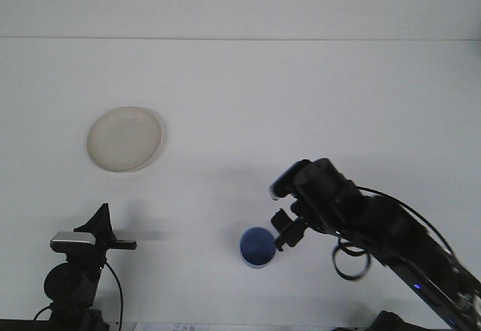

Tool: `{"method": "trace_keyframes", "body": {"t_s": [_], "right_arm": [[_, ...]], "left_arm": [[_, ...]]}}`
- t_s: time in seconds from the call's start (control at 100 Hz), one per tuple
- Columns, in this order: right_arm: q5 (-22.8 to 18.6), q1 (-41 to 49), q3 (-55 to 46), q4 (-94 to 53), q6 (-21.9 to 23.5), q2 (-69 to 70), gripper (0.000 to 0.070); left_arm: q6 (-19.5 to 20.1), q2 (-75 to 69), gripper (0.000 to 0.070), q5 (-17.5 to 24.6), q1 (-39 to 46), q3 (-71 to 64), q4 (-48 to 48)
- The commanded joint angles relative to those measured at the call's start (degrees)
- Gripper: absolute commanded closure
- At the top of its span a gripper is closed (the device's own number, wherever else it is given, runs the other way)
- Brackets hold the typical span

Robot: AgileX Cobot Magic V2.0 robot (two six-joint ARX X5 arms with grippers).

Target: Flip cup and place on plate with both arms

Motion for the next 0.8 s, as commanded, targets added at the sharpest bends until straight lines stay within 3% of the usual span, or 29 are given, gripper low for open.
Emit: {"method": "trace_keyframes", "body": {"t_s": [0.0, 0.24, 0.48, 0.61, 0.72, 0.79], "right_arm": [[3.5, 0.7, 1.1, 1.4, -0.4, -5.1, 0.0278], [6.4, 1.4, -12.4, 16.1, 3.9, -31.1, 0.0278], [6.9, 1.4, -29.2, 26.0, 3.8, -52.2, 0.0279], [6.6, 1.4, -33.8, 24.8, 3.8, -56.7, 0.0279], [6.6, 1.4, -35.4, 24.3, 3.8, -57.3, 0.0279], [6.6, 1.4, -35.6, 24.3, 3.8, -57.3, 0.0279]], "left_arm": [[0.0, -0.1, 0.0688, -0.3, 0.0, -1.1, 0.8], [0.0, -0.1, 0.0688, -0.3, 0.0, -1.1, 0.8], [-0.4, -0.1, 0.0688, -0.2, 0.0, -1.1, 1.1], [-8.0, -0.1, 0.0688, 0.1, 0.0, -1.1, 0.9], [-11.9, -0.1, 0.0688, 0.1, 0.0, -1.1, 1.9], [-17.0, -0.1, 0.0688, 0.2, 0.0, -1.0, 2.2]]}}
